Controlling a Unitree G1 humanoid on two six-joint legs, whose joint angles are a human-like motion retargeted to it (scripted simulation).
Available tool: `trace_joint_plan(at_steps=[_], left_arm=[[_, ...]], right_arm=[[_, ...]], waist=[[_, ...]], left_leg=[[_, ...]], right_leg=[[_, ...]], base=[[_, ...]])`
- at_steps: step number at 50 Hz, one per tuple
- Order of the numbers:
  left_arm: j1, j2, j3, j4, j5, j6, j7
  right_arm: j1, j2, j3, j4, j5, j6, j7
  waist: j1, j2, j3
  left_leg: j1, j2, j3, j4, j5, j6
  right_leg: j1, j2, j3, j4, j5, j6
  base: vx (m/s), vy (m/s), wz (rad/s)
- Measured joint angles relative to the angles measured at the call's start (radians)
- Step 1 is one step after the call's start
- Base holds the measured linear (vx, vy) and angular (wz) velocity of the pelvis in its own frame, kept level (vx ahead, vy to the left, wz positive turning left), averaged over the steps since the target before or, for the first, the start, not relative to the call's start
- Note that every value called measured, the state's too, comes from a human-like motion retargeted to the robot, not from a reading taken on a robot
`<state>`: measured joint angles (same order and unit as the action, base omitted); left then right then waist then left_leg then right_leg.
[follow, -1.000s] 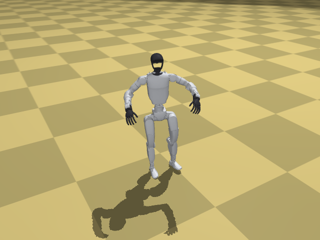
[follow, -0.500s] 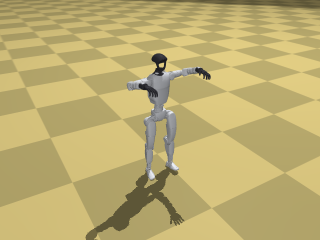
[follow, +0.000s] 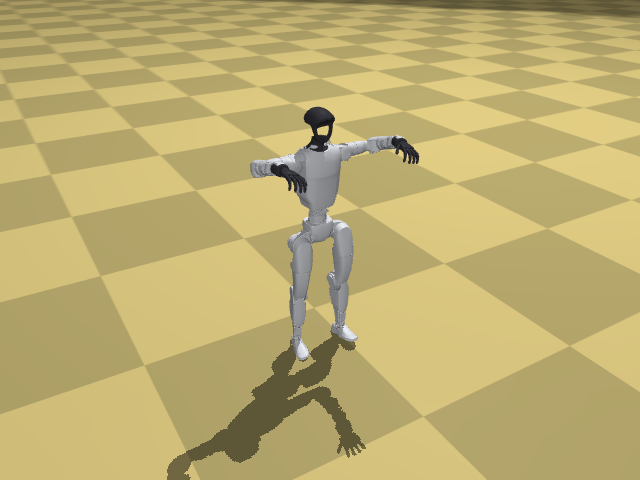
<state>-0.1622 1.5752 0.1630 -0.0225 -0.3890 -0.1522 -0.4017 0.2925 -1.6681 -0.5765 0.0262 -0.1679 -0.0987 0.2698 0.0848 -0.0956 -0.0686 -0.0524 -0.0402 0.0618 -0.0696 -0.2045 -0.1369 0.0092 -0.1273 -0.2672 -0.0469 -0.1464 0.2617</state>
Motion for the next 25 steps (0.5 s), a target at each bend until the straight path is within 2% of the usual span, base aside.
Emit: trace_joint_plan(at_steps=[25], left_arm=[[-0.027, 0.000, -0.019, 0.019, 0.000, 0.006, 0.002]], right_arm=[[0.089, 0.015, -0.095, 0.004, 0.014, 0.003, -0.001]], waist=[[-0.004, 0.000, -0.010]], left_leg=[[0.011, 0.004, 0.022, 0.013, -0.024, 0.004]], right_leg=[[0.005, 0.002, 0.025, 0.000, -0.002, 0.000]], base=[[0.00, 0.00, 0.00]])
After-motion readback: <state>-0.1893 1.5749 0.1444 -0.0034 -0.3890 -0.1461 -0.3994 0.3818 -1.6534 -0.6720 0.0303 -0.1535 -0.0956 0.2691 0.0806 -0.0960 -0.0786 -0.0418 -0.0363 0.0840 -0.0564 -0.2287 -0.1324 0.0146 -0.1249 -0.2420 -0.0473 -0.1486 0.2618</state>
